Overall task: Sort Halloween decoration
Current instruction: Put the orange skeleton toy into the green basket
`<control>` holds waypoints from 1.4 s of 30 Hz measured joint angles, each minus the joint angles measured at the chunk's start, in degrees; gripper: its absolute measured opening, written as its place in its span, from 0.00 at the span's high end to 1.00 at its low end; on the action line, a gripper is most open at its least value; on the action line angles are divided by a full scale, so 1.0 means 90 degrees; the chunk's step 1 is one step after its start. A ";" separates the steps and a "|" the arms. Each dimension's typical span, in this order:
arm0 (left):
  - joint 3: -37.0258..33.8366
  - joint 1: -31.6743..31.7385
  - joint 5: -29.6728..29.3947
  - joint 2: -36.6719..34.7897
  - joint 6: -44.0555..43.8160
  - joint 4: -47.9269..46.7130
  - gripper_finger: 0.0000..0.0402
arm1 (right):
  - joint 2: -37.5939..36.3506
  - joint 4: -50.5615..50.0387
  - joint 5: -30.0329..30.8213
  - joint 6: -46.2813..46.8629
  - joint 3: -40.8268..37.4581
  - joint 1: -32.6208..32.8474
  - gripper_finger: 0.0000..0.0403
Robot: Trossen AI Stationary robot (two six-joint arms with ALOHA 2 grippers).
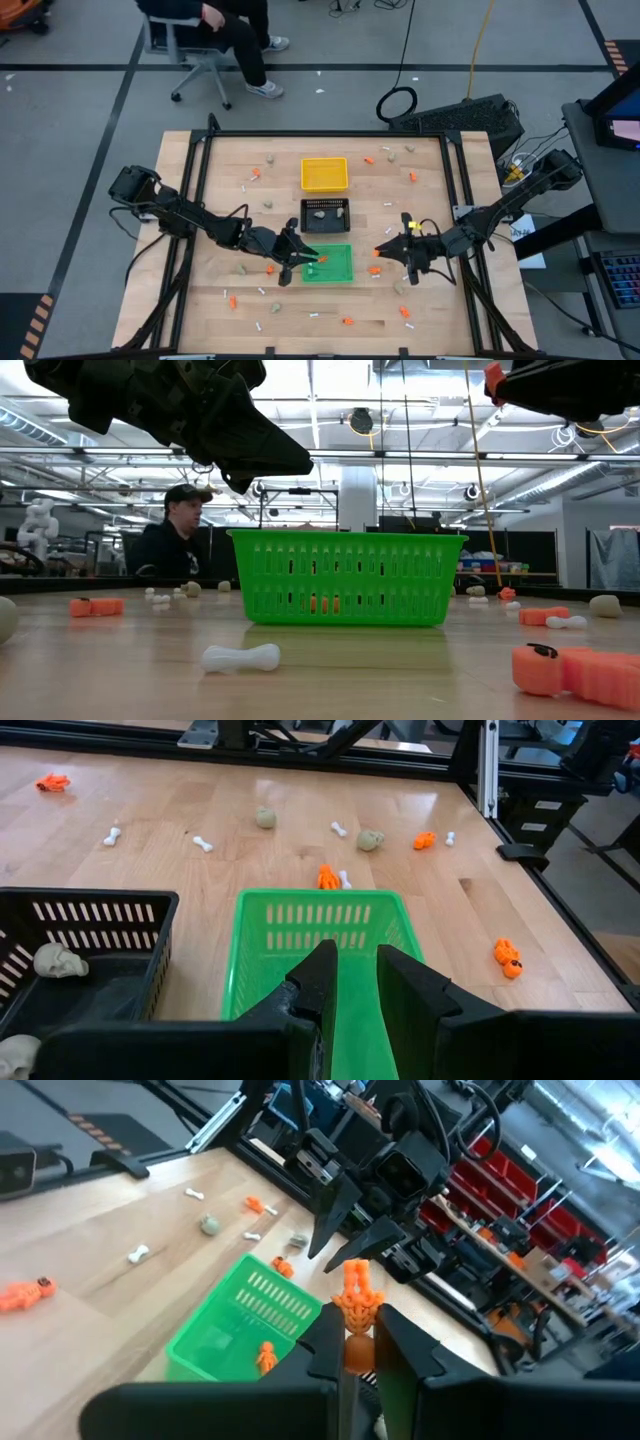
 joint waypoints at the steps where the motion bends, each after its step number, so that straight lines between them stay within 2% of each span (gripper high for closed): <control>1: 0.0000 0.0000 0.0001 0.0000 0.0003 -0.0001 0.82 | 0.0000 0.0000 0.0000 0.0107 0.0000 0.0000 0.96; 7: 0.0000 0.0000 0.0000 0.0000 0.0008 -0.0002 0.82 | 0.0002 0.0060 0.0000 0.0815 0.0000 0.0000 0.96; 16: 0.0000 0.0000 -0.0001 0.0000 0.0180 -0.0002 0.82 | 0.0002 0.0398 0.0009 0.2818 0.0000 -0.0026 0.96; 20: 0.0000 0.0000 -0.0128 0.0000 0.0248 -0.0002 0.82 | 0.0095 0.0202 0.0021 0.3561 0.0197 -0.0125 0.96; 35: 0.0000 0.0001 -0.0316 0.0000 0.0474 -0.0126 0.82 | 0.2204 -0.0981 -0.0005 0.4531 0.1924 -0.0541 0.96; 42: -0.0002 0.0002 -0.0316 0.0000 0.0472 -0.0446 0.82 | 0.2984 -0.1572 -0.0525 0.4974 0.2471 -0.0880 0.96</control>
